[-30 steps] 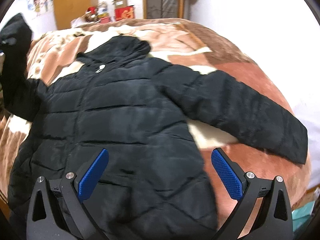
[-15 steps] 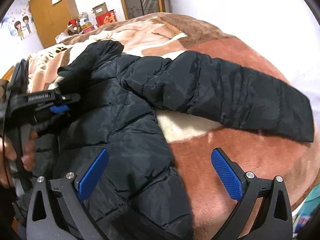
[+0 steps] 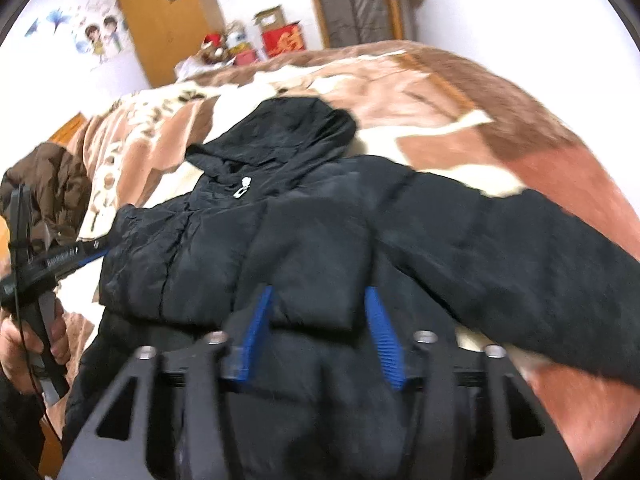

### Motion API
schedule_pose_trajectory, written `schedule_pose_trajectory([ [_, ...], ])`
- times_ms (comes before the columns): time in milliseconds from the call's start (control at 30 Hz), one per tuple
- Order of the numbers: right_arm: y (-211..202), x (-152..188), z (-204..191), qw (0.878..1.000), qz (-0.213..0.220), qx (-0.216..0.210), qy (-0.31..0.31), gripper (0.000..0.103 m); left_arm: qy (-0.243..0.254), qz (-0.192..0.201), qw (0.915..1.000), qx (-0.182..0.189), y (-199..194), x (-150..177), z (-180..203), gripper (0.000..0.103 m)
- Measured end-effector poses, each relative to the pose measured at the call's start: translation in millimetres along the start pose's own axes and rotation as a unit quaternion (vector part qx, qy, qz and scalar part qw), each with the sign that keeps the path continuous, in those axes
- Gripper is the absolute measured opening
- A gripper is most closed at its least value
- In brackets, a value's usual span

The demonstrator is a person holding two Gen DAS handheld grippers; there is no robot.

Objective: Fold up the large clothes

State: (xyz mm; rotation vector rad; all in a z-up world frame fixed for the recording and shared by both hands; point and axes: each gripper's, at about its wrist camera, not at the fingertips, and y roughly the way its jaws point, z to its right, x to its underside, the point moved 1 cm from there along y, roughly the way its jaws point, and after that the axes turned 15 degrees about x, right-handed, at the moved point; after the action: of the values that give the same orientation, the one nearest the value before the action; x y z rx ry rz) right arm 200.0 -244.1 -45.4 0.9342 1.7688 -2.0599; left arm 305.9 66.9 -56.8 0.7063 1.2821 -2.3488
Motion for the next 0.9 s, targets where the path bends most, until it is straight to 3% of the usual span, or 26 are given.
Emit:
schedule_pose_trajectory([
  [133,82,-6,-11,0.997,-0.064,0.032,-0.016,0.041,-0.017,-0.013,0.9998,0.003,22,13,-33,0.056],
  [267,109,-3,-9,0.997,-0.066,0.040,-0.018,0.040,0.001,-0.005,1.0000,-0.003,45,27,-23,0.057],
  [367,100,-4,-9,0.996,-0.071,0.051,-0.020,0.040,0.000,-0.005,0.9999,-0.013,40,27,-25,0.056],
  [567,50,20,-1,0.997,-0.032,0.064,-0.018,0.040,0.015,0.024,0.9990,-0.033,1,34,-14,0.056],
  [700,75,30,6,0.994,-0.085,0.060,-0.022,0.041,-0.014,-0.025,0.9986,-0.045,15,48,-29,0.056],
  [900,27,33,19,0.997,-0.054,0.047,-0.013,0.041,0.022,-0.006,0.9990,-0.039,-23,58,4,0.056],
])
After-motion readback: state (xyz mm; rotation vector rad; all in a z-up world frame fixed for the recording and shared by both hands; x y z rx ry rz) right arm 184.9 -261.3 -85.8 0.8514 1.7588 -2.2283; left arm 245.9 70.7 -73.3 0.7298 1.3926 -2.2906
